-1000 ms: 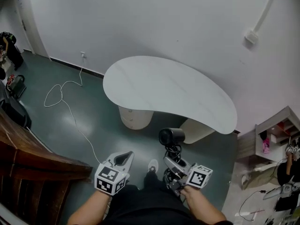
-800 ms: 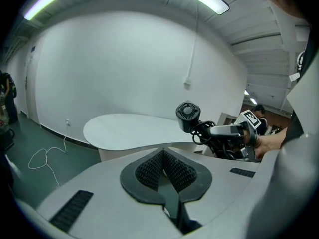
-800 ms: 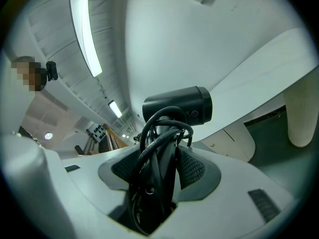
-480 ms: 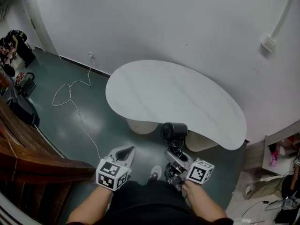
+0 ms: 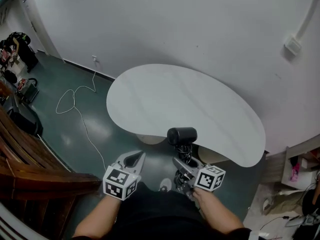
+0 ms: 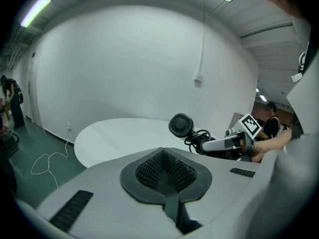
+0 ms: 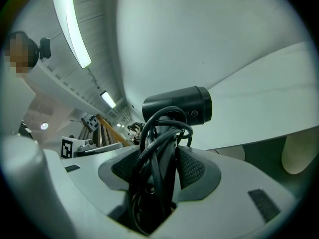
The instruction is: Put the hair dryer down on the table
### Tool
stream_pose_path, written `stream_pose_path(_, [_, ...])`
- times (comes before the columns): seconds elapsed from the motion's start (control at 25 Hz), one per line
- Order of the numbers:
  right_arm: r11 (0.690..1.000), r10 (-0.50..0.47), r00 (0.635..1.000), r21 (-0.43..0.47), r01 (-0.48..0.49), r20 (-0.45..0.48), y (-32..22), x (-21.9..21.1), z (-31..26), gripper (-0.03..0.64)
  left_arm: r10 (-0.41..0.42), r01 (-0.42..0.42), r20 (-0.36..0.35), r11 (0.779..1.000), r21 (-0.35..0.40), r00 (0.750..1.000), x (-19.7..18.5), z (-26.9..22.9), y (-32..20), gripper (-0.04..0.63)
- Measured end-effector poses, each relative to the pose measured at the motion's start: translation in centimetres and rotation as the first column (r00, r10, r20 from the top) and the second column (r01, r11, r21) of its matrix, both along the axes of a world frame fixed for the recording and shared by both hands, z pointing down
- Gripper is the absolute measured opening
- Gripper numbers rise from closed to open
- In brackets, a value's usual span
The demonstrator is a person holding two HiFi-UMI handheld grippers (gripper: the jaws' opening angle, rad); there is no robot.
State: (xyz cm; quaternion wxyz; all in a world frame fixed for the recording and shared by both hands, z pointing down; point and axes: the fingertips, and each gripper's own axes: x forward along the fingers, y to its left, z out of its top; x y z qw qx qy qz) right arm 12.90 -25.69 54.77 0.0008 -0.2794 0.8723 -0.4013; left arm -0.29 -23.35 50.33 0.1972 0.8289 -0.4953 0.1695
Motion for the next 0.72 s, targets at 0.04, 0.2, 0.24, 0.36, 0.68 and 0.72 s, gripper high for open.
stream_pose_path(0.04, [1.000,-0.001,1.000,-0.007,0.001,-0.012,-0.5,-0.2,0.4,0.207,-0.002,0.002,0.002,1.000,-0.009,1.000,0.0,0.1,-0.1,0.014])
stream_pose_path(0.2, [1.000,-0.014,0.998,-0.015,0.013,-0.064,-2.7,-1.6,2.0,0.207,-0.015,0.016,0.020,0.999,-0.038,1.000,-1.1,1.0,-0.2,0.014])
stream_pose_path(0.24, [1.000,-0.015,0.997,-0.019,0.013,-0.072,-3.4,-2.1,2.4,0.207,-0.022,0.023,0.018,0.999,-0.044,1.000,-1.6,1.2,-0.5,0.014])
stream_pose_path(0.36, [0.999,-0.007,0.996,-0.045,0.003,-0.088,-5.5,-3.5,3.6,0.207,-0.027,0.028,0.009,0.998,-0.059,1.000,-2.9,1.7,-1.4,0.014])
stream_pose_path(0.68, [0.996,0.032,0.982,-0.075,-0.047,-0.187,-11.5,-8.3,6.5,0.207,0.061,-0.061,-0.003,0.997,-0.050,0.998,-6.3,1.9,-7.1,0.014])
stream_pose_path(0.72, [0.996,0.039,0.977,-0.073,-0.056,-0.211,-12.6,-8.7,7.0,0.206,0.069,-0.069,-0.007,0.997,-0.044,0.998,-6.8,1.7,-8.2,0.014])
